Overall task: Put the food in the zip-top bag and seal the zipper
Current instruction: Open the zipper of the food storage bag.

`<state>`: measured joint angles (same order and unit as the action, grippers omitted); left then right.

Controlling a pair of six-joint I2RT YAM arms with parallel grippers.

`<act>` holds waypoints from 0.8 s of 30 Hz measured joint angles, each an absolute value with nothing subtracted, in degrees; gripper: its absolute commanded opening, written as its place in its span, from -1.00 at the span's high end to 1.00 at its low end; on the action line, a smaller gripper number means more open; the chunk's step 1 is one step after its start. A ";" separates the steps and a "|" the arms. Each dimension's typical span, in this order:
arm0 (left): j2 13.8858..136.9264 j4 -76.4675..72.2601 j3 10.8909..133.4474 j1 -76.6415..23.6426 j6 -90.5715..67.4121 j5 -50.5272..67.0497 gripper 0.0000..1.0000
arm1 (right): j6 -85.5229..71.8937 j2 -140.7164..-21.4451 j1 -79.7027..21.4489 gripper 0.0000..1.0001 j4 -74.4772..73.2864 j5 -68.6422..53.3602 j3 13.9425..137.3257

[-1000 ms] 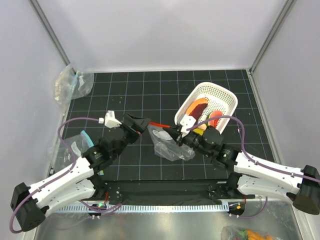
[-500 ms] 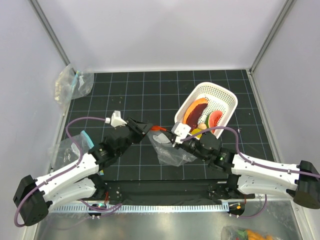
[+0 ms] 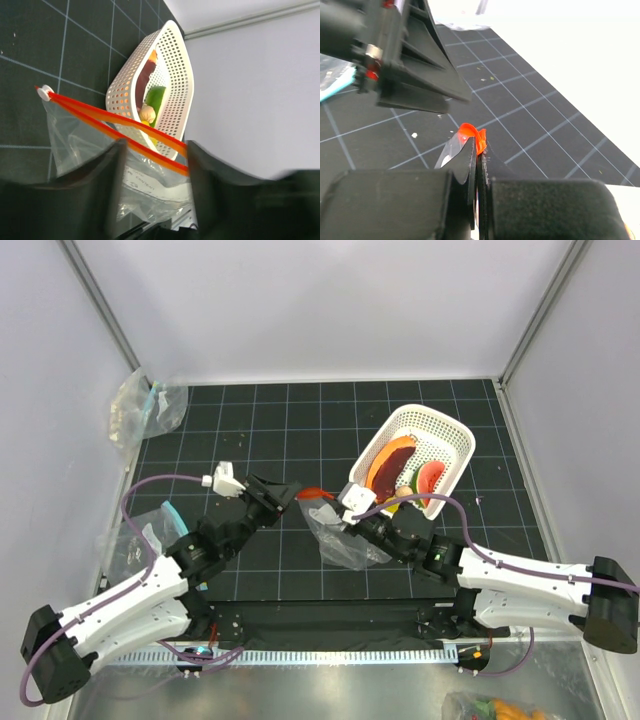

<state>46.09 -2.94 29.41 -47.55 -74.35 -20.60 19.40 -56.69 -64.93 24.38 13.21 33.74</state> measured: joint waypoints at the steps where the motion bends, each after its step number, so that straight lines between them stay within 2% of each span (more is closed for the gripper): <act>1: 45.87 -3.05 29.39 -47.55 -74.24 -20.51 -0.37 | 19.40 -56.75 -64.93 0.96 24.38 14.31 33.74; 2: 45.67 -3.20 29.39 -47.55 -74.30 -20.49 -0.55 | 19.40 -56.82 -64.93 0.97 24.38 15.31 33.74; 4: 45.58 -3.27 29.36 -47.55 -74.46 -20.49 -0.71 | 19.44 -57.08 -64.93 0.96 24.45 16.88 33.74; 7: 45.74 -3.29 29.36 -47.55 -74.61 -20.36 -0.83 | 19.97 -57.39 -64.93 0.96 25.30 18.92 33.71; 16: 46.48 -3.25 29.36 -47.55 -74.72 -19.90 -0.86 | 25.89 -57.93 -67.83 0.97 32.53 21.52 31.29; 24: 46.48 -3.18 29.36 -47.55 -74.85 -19.90 -0.87 | 35.94 -64.90 -74.91 0.98 38.61 26.74 30.92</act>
